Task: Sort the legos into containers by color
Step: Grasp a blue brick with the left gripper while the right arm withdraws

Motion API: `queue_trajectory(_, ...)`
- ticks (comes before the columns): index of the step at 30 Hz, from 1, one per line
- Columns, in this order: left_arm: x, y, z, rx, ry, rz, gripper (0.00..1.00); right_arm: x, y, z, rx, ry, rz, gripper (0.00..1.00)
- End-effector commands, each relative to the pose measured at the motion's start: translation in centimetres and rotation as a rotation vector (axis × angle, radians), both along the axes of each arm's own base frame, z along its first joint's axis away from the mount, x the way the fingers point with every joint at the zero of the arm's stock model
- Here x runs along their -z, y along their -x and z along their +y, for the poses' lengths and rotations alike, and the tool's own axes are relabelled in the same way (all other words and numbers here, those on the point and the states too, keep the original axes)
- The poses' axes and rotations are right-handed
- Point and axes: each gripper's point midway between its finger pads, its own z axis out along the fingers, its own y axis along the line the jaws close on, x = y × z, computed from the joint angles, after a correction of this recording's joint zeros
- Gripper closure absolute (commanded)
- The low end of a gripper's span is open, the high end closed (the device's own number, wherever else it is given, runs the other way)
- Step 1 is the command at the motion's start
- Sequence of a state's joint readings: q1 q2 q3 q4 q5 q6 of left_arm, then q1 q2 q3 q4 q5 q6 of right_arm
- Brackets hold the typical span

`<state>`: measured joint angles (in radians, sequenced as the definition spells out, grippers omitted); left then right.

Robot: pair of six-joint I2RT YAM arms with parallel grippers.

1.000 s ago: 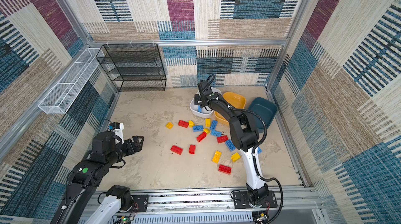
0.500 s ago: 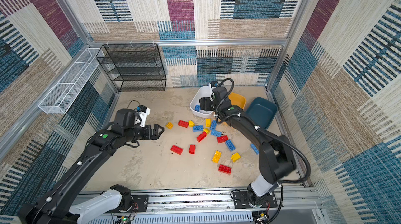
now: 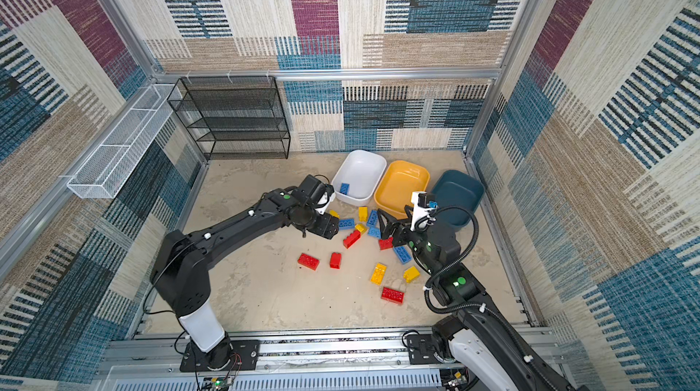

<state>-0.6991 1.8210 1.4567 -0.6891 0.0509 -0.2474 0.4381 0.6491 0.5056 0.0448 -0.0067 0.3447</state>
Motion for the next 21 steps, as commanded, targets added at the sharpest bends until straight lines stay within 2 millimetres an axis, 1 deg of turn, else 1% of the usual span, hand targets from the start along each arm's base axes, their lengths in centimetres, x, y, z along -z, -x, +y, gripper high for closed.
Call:
queue_trajectory(1, 1.2, -1.8, -0.8, -0.030, -0.032, -0.035, 0.22, -0.9, 0.5, -0.4, 0.012, -0.038, -0.023, 0.04)
queue_trajectory(5, 3.1, -2.8, -1.8, -0.003, -0.052, -0.020, 0.20, -0.7, 0.7, -0.4, 0.005, -0.014, -0.010, 0.03)
queue_trajectory(8, 4.4, -3.2, -2.8, -0.002, -0.042, 0.008, 0.16, -0.6, 0.8, -0.5, 0.006, -0.015, -0.011, 0.03)
queue_trajectory(11, 5.1, -3.8, -3.7, -0.022, -0.019, 0.013, 0.09, -0.5, 0.7, -0.5, 0.011, -0.017, -0.016, 0.03)
queue_trajectory(15, 5.4, -4.7, -4.7, -0.050, -0.005, 0.013, 0.03, -0.2, 0.6, -0.5, 0.010, -0.013, -0.008, 0.03)
queue_trajectory(18, 5.7, -5.4, -5.1, -0.086, -0.010, 0.003, 0.01, 0.0, 0.5, -0.5, 0.011, -0.010, -0.001, 0.03)
queue_trajectory(21, 6.7, -5.8, -4.9, -0.129, -0.041, 0.014, 0.02, 0.0, 0.6, -0.5, 0.012, -0.009, 0.000, 0.03)
